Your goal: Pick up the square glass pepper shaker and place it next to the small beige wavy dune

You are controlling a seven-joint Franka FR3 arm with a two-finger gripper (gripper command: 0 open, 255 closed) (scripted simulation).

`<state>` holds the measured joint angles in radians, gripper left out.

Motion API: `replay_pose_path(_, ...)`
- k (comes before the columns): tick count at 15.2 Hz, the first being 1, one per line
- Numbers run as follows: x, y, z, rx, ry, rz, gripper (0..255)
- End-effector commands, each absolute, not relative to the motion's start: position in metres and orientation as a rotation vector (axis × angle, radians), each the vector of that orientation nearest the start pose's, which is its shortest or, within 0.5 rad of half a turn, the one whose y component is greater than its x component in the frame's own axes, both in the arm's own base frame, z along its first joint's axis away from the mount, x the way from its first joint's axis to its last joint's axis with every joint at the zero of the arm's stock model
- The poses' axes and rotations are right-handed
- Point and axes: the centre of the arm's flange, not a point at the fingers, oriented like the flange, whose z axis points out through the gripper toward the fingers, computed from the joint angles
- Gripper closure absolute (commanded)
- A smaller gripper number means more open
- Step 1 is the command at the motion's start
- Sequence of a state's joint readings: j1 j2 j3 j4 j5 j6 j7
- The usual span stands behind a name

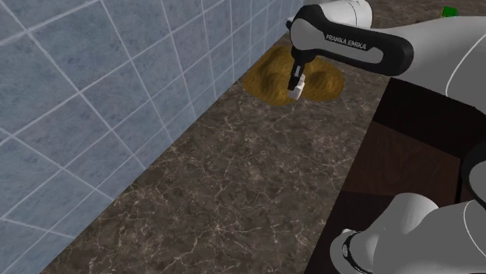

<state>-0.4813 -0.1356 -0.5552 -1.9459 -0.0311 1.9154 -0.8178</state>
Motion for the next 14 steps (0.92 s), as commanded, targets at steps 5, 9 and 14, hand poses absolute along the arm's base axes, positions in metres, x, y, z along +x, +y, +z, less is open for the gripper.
replay_pose_path(5,0.261,-0.468,0.506,-3.165,0.331,-0.135,255)
replay_pose_path(9,0.261,-0.468,0.485,-3.165,0.331,-0.135,255)
replay_pose_path(14,0.261,-0.468,0.459,-3.165,0.331,-0.135,255)
